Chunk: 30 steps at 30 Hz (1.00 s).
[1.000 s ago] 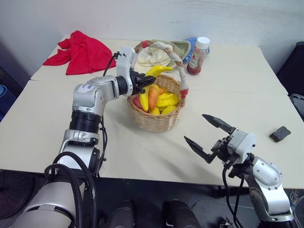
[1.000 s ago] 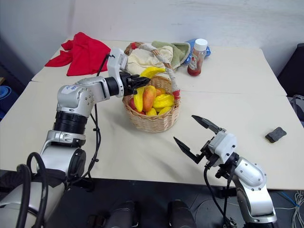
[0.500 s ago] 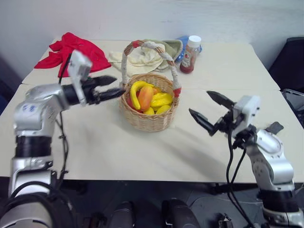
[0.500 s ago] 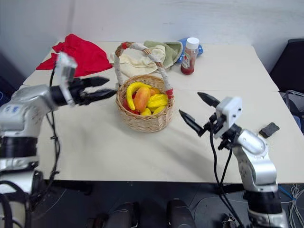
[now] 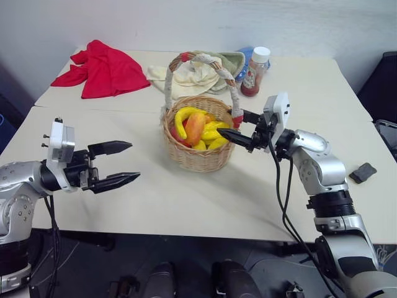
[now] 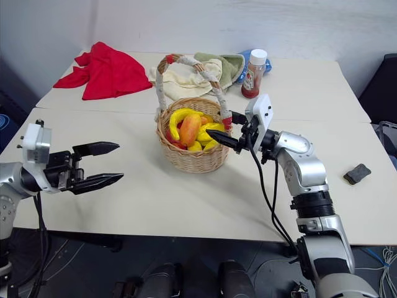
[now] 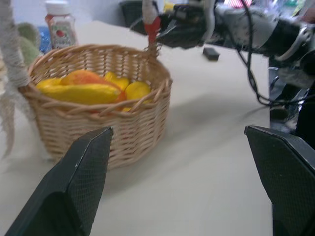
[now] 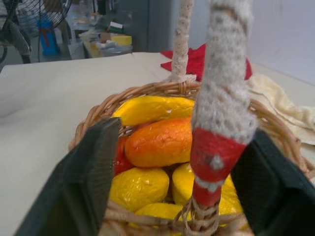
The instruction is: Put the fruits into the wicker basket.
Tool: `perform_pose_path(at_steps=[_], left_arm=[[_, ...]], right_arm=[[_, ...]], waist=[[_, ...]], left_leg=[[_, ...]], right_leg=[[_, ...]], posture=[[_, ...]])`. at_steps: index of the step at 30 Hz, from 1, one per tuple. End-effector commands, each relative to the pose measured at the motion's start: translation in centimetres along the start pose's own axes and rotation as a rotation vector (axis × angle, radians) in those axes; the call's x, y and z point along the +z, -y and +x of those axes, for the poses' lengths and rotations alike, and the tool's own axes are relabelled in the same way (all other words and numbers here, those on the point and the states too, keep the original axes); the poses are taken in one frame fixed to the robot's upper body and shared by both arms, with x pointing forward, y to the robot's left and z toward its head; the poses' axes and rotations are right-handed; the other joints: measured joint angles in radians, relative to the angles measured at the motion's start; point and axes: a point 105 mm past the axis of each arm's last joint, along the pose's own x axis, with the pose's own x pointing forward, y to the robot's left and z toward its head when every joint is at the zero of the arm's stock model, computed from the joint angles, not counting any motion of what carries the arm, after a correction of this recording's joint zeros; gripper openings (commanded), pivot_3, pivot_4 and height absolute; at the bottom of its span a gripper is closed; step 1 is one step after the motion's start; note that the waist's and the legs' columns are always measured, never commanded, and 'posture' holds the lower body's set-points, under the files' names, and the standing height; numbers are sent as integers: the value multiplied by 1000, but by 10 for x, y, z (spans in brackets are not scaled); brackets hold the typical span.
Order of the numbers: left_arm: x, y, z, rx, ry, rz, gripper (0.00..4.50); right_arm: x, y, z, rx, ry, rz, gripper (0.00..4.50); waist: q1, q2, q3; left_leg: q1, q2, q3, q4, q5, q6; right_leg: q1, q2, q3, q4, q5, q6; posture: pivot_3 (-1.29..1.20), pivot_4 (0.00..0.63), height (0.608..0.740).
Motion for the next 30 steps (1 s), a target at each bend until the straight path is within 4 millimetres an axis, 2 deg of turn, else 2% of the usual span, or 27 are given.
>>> perform_pose_path(at_steps=[1, 5, 6, 7, 12, 18, 24, 30], left_arm=[[11, 8, 1, -11, 37, 27, 4500], [9, 9, 5, -20, 48, 16, 4500], [9, 9, 7, -23, 49, 15, 4500], [8, 8, 8, -28, 50, 12, 4500], [3, 7, 20, -57, 62, -1, 4500], [1, 2, 29, -88, 92, -8, 4500], [1, -10, 36, -102, 102, 6, 4500], [-1, -15, 44, -111, 114, 1, 4500]], right_arm=[[12, 3, -2, 5, 61, -57, 1888], [15, 0, -7, 15, 87, -85, 472], [18, -1, -8, 19, 106, -92, 185], [22, -2, -11, 13, 125, -97, 103], [39, -5, -35, -71, 195, -165, 112], [65, 9, -95, -378, 256, -267, 111], [56, 30, -162, -640, 147, -315, 111], [29, 55, -190, -752, 17, -304, 111]], waist=[[-1, 0, 0], [-4, 1, 0], [-3, 1, 0], [-2, 1, 1], [3, 1, 1], [5, 2, 1], [3, 3, 2], [-8, 5, 3]], left_leg=[[0, 0, 0, 0, 0, 0], [0, 1, 0, 0, 0, -1], [1, 1, 0, 0, 0, -1], [1, 1, 0, 0, 0, -1], [0, 1, 0, 0, 0, -1], [0, 0, 0, 0, 0, -1], [1, 0, 0, 0, 0, -1], [4, 1, 4, -1, 1, -2]], right_leg=[[0, 0, 0, 0, 0, 0], [0, 1, 0, 0, 0, 0], [0, 1, 0, 0, 0, 0], [0, 1, 0, 0, 0, 0], [0, 1, 0, 0, 0, 0], [0, 1, 0, -1, 0, 0], [1, 2, 0, -1, 0, 0], [1, 4, 2, 0, 0, 0]], posture=[[0, 150, 740], [0, 150, 740], [0, 150, 740], [0, 150, 740], [0, 150, 740], [0, 150, 740], [0, 150, 740], [0, 150, 740]])
